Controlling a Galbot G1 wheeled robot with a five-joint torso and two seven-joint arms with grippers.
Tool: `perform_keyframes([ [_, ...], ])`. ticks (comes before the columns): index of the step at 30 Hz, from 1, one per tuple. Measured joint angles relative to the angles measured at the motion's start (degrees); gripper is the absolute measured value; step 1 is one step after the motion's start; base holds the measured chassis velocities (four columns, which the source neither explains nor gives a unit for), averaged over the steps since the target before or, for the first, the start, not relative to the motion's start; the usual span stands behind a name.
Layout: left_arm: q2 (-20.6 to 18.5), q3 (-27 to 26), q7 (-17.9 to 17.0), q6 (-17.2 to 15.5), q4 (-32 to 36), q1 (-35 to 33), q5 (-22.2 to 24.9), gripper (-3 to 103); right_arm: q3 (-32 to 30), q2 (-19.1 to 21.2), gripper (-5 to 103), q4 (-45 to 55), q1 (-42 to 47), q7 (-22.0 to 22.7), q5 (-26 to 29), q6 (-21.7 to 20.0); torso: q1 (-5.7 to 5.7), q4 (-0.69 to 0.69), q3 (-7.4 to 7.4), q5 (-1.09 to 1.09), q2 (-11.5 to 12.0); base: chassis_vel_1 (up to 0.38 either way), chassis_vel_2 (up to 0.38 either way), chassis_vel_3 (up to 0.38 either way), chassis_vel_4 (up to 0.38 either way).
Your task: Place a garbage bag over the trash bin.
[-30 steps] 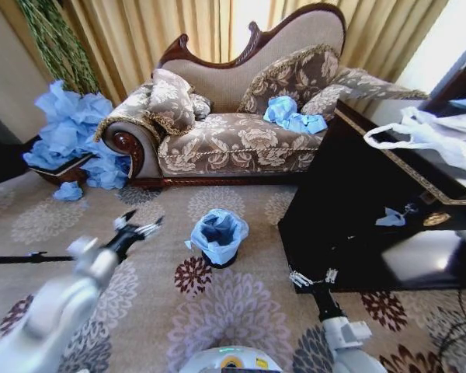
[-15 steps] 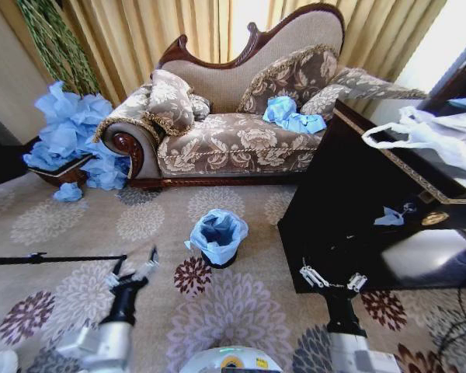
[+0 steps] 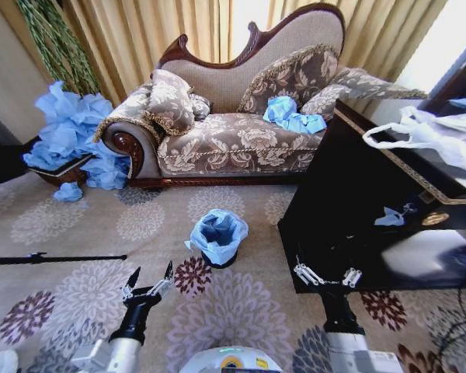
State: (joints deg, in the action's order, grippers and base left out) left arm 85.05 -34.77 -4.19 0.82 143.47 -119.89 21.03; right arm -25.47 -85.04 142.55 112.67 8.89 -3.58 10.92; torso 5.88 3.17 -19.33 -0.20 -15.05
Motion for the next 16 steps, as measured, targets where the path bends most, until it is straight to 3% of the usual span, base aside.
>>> perform_keyframes([
  [16,0.0,0.0,0.0,-0.2,-0.2,0.3,0.2,100,0.0,0.1,100,-0.2,-0.1,0.0,0.2,0.0,0.00,0.00,0.00,0.00,0.0,0.000,0.000,0.000,0.000],
])
